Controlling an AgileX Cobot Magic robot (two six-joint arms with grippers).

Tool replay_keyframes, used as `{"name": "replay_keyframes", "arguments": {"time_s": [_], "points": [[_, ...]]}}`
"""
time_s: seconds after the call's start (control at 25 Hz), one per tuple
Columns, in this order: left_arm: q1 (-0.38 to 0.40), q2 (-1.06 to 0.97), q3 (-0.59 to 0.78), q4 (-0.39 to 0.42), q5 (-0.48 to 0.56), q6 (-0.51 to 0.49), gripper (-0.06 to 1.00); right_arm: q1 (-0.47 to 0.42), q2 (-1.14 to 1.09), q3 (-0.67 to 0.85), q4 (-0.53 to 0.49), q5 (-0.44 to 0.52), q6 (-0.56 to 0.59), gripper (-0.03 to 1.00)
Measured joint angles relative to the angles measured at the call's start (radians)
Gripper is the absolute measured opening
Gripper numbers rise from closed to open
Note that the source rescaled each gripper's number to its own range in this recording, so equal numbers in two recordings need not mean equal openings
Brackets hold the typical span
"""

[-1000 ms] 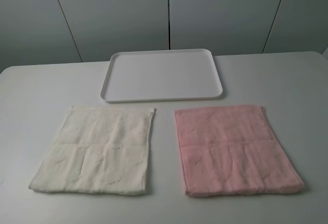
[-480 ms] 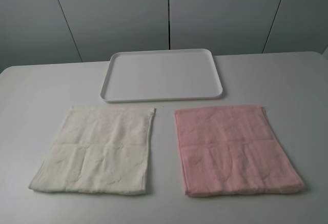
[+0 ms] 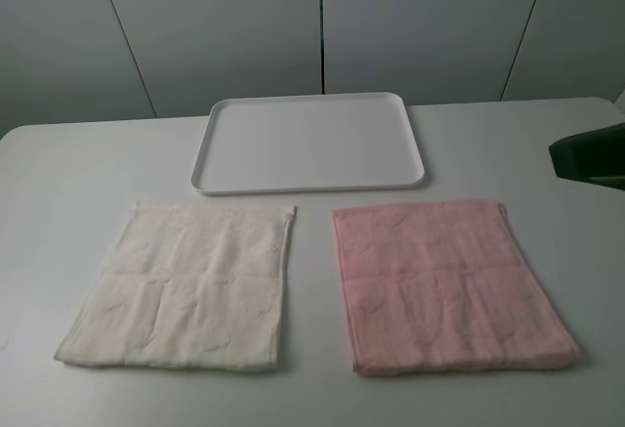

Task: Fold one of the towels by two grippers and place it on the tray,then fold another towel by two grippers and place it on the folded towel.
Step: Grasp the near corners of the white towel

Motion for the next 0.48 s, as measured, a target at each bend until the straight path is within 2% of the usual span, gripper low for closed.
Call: {"name": "replay_keyframes", "arguments": {"time_s": [0.08,0.2,0.36,0.48], "points": [[-0.054,0.118,-0.028,-0.003,0.0,0.099,0.99,0.048,0.104,-0.026,0.083,-0.022,-0.089,1.0],[-0.143,0.283,-0.041,0.056,0.004,0.209,0.99,0.178,0.231,-0.065,0.095,-0.091,-0.151,1.0],[-0.242,0.461,-0.041,0.123,0.008,0.259,0.99,0.407,0.385,-0.126,0.046,-0.151,-0.165,1.0],[-0.304,0.553,-0.041,0.169,0.008,0.293,0.99,0.59,0.485,-0.173,-0.065,-0.188,-0.134,1.0]]}}
